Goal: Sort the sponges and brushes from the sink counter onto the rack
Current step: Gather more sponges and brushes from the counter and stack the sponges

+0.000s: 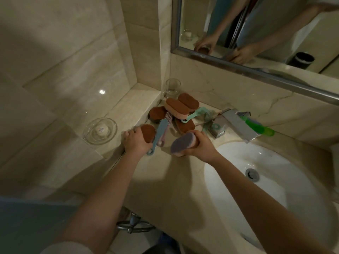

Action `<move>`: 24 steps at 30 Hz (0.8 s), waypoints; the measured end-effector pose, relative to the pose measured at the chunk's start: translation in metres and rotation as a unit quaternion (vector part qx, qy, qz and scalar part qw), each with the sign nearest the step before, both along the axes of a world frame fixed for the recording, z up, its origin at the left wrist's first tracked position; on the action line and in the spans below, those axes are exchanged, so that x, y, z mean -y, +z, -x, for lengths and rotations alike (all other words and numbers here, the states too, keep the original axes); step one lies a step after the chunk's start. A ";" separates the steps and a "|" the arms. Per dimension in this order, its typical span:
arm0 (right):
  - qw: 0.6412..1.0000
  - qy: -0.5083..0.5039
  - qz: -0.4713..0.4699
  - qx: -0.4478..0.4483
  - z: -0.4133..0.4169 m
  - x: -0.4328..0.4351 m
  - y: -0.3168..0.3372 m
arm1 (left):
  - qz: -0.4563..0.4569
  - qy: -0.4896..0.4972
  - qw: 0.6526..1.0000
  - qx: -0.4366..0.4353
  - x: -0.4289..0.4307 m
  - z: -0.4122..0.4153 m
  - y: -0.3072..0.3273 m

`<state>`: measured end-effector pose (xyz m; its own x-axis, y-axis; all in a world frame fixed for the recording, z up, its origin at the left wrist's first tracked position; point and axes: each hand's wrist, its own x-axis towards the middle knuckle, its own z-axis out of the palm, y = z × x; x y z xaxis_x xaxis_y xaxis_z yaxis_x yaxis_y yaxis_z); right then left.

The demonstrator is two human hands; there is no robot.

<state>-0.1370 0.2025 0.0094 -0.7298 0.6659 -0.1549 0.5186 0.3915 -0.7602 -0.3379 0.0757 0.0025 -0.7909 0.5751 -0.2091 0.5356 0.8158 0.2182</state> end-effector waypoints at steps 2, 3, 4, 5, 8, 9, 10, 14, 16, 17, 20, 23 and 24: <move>0.999 -0.023 0.009 -0.021 0.002 -0.001 0.004 | -0.016 0.016 1.000 -0.002 0.004 0.000 0.008; 0.999 -0.035 0.018 -0.037 0.003 -0.001 0.006 | -0.026 0.030 0.999 0.005 0.006 -0.001 0.012; 0.997 -0.047 0.029 -0.053 0.005 0.000 0.011 | -0.039 0.046 0.998 0.018 0.009 -0.002 0.016; 0.995 -0.058 0.042 -0.066 0.007 0.002 0.015 | -0.055 0.060 0.996 0.033 0.011 -0.003 0.019; 0.988 -0.081 0.089 -0.100 0.010 0.006 0.029 | -0.106 0.078 0.990 0.050 0.018 -0.003 0.031; 0.986 -0.086 0.100 -0.107 0.010 0.008 0.033 | -0.125 0.080 0.988 0.054 0.020 -0.003 0.035; 0.983 -0.091 0.108 -0.114 0.011 0.010 0.038 | -0.150 0.079 0.984 0.063 0.021 -0.005 0.039; 0.975 -0.107 0.117 -0.156 0.007 0.012 0.053 | -0.300 0.056 0.939 0.159 0.015 -0.019 0.063; 0.968 -0.111 0.128 -0.183 -0.001 0.008 0.063 | -0.353 0.029 0.911 0.210 0.006 -0.033 0.079; 0.965 -0.114 0.131 -0.196 -0.008 0.005 0.069 | -0.374 0.013 0.898 0.233 0.000 -0.042 0.088; 0.951 -0.152 0.134 -0.235 -0.036 -0.005 0.093 | -0.426 -0.022 0.857 0.288 -0.025 -0.070 0.109; 0.932 -0.215 0.117 -0.267 -0.073 -0.018 0.118 | -0.428 -0.068 0.838 0.332 -0.055 -0.103 0.123; 0.927 -0.230 0.108 -0.276 -0.088 -0.022 0.126 | -0.426 -0.084 0.831 0.347 -0.064 -0.115 0.129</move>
